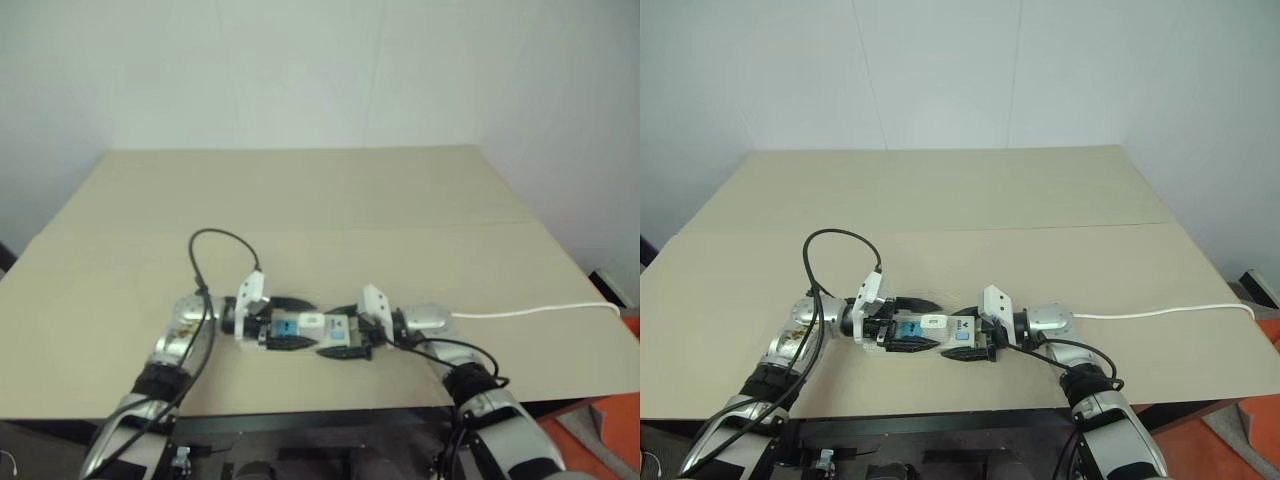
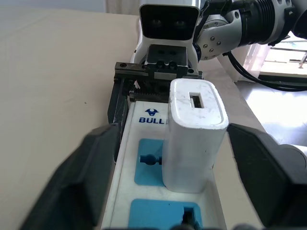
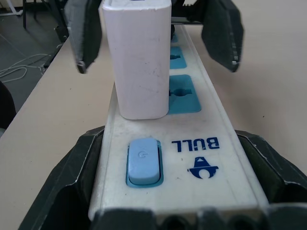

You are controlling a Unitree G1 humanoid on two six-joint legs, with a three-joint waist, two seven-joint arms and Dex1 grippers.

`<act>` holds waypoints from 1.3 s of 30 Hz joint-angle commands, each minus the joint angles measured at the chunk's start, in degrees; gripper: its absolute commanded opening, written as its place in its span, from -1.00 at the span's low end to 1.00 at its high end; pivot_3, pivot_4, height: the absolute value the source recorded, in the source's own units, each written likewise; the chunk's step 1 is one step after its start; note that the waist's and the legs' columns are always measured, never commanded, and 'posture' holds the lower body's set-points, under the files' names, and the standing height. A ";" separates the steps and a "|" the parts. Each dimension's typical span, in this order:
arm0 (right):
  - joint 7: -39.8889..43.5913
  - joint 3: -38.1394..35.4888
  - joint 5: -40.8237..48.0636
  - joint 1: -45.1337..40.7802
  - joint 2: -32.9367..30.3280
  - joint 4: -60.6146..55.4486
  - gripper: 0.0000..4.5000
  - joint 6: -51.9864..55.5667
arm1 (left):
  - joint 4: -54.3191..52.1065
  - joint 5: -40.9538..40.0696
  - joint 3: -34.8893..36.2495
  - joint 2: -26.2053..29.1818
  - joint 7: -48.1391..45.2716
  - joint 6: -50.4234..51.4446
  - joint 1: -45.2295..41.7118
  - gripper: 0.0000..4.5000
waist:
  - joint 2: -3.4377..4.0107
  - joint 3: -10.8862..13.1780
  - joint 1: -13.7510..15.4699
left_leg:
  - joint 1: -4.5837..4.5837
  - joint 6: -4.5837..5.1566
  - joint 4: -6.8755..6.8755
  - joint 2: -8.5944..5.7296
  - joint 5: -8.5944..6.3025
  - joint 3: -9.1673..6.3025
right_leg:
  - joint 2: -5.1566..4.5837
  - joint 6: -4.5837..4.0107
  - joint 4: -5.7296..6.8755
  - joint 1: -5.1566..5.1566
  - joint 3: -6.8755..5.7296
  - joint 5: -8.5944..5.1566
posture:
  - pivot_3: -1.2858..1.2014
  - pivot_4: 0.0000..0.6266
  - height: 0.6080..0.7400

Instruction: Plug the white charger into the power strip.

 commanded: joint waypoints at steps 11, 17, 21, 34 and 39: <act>0.39 -0.35 -0.15 0.76 -0.91 -1.84 0.98 0.75 | -16.16 -10.49 12.66 19.16 -9.25 9.78 -2.57 1.00 | -0.12 0.13 0.08 | -0.30 0.00 -0.09 0.03 0.00 0.02 | -0.02 0.00 -0.15 -0.28 -0.03 0.00 | 0.03 -0.52 1.00; 0.52 -3.53 2.22 3.74 -7.45 -12.33 0.98 3.72 | -13.86 -8.97 15.49 23.53 -8.78 8.07 -0.89 1.00 | -0.11 0.26 0.42 | -0.51 0.00 -0.09 0.02 0.00 0.01 | -0.02 -0.01 -0.14 -0.52 -0.04 0.00 | 0.03 -0.52 1.00; 0.30 -8.51 6.02 8.49 -15.94 -23.31 0.98 9.10 | -14.28 -9.27 17.75 26.13 -8.71 8.29 2.85 1.00 | -0.05 0.33 0.74 | -1.00 0.00 -0.08 0.02 -0.01 0.02 | -0.07 0.00 -0.19 -0.94 -0.06 0.00 | 0.03 -0.52 1.00; -1.72 -26.80 16.35 24.71 -33.16 -39.77 0.98 18.22 | -21.50 -11.58 28.57 31.08 -3.20 12.21 19.35 1.00 | -0.03 0.46 1.72 | -0.93 0.08 -0.15 0.04 -0.06 0.15 | -0.14 -0.03 -0.36 -0.91 -0.04 -0.04 | 0.03 -0.52 1.00; -2.68 -28.79 18.25 27.07 -34.44 -42.28 0.98 20.24 | -26.59 -13.31 31.54 30.52 -0.35 14.92 24.14 1.00 | -0.04 0.47 1.76 | -0.92 0.07 -0.14 0.05 -0.07 0.19 | -0.17 0.01 -0.40 -0.88 -0.03 -0.02 | 0.03 -0.52 1.00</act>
